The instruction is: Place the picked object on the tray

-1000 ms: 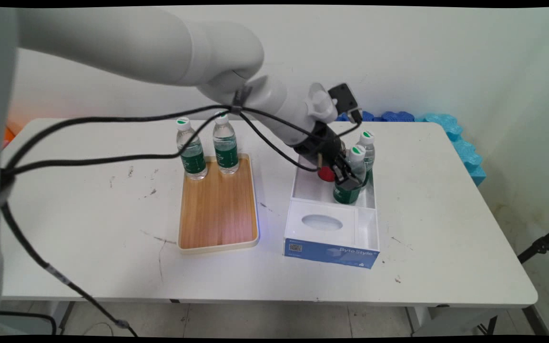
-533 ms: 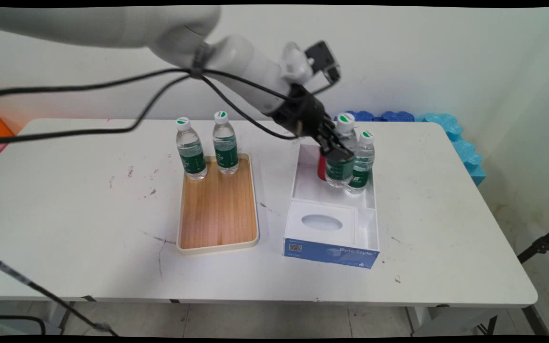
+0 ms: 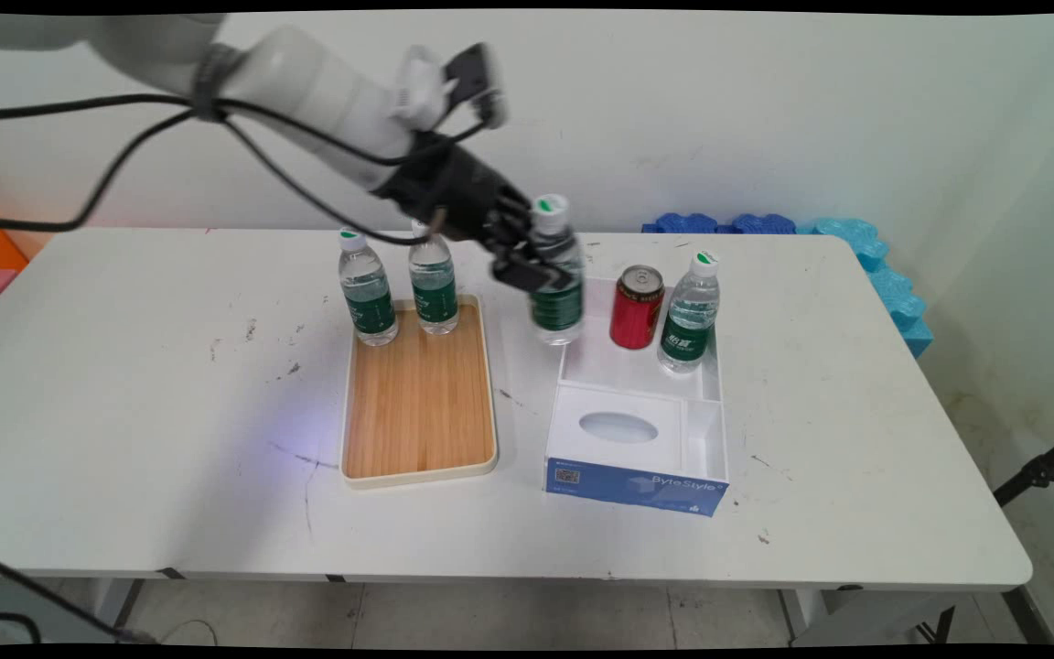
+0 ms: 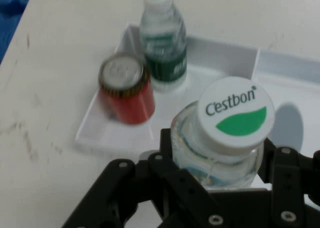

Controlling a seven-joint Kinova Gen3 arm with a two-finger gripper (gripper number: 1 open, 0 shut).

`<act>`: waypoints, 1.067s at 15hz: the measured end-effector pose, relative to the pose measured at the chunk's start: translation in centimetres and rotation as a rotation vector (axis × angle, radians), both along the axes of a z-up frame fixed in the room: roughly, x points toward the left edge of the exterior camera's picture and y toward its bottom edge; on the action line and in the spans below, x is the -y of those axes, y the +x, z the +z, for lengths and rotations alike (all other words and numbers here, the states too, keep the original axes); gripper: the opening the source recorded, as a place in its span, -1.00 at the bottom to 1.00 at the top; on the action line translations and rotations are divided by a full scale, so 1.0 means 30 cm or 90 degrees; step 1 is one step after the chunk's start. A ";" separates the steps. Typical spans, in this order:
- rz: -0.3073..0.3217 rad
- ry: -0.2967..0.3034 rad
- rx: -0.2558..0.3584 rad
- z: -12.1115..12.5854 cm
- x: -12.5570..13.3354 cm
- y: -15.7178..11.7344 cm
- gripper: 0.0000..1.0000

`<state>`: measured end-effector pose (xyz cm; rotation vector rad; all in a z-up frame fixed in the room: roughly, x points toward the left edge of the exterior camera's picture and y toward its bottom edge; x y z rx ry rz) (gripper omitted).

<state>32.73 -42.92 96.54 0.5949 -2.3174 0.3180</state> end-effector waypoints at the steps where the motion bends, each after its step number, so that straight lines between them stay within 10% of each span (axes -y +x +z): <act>1: 0.003 0.002 0.003 -0.010 -0.019 0.050 -1.00; 16: 0.027 0.013 0.033 -0.250 -0.100 0.390 -1.00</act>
